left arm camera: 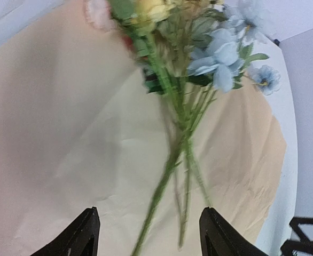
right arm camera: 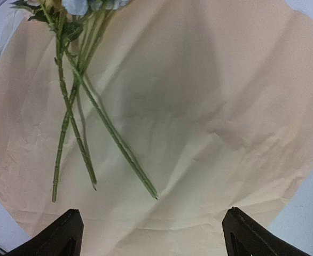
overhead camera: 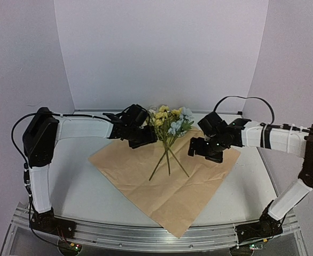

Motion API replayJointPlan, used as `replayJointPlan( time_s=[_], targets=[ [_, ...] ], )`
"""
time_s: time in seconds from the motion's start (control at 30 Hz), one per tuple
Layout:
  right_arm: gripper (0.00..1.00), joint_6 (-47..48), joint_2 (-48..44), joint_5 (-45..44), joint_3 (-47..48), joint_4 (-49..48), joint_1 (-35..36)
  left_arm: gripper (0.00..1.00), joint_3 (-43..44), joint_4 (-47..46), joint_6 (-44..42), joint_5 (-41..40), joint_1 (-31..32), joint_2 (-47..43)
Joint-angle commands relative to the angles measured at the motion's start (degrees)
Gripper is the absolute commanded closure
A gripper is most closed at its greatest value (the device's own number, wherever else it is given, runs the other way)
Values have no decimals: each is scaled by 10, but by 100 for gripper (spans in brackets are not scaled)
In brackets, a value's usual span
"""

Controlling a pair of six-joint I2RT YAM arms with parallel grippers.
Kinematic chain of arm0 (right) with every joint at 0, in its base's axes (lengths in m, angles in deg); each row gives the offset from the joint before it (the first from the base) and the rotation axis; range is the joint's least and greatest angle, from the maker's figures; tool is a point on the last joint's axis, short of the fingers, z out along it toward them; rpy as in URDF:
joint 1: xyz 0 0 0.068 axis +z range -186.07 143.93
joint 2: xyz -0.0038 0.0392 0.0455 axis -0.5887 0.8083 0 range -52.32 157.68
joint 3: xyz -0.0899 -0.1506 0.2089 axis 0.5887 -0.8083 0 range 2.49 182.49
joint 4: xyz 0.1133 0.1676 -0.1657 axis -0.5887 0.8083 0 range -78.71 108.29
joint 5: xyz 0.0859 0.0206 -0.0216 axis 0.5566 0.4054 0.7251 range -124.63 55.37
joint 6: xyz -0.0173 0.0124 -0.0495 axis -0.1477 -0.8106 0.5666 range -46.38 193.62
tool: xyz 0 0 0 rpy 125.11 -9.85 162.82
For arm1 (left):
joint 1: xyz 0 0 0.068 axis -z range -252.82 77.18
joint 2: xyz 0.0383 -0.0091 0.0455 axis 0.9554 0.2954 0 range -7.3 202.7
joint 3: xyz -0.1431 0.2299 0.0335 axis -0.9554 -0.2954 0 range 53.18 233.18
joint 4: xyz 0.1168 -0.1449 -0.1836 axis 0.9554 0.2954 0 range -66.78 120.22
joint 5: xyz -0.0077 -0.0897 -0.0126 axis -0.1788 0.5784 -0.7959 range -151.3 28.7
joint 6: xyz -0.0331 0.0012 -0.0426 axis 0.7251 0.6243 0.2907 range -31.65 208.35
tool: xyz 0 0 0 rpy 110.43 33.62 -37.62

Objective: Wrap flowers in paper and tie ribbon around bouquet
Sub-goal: Adjust the fake flower on the flattened wrapping paper.

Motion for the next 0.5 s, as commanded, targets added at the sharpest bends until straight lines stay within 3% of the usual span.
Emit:
replayJointPlan(
  time_s=[0.0,0.23,0.47],
  targets=[
    [5,51,111,-18,132,0,33,38,-144,-49,27,48,-61,-100],
    [2,82,300,-78,346,57,63,48,-263,-65,22,85,-112,-181],
    [2,115,411,-135,472,109,66,57,-310,-72,18,103,-141,-175]
  ],
)
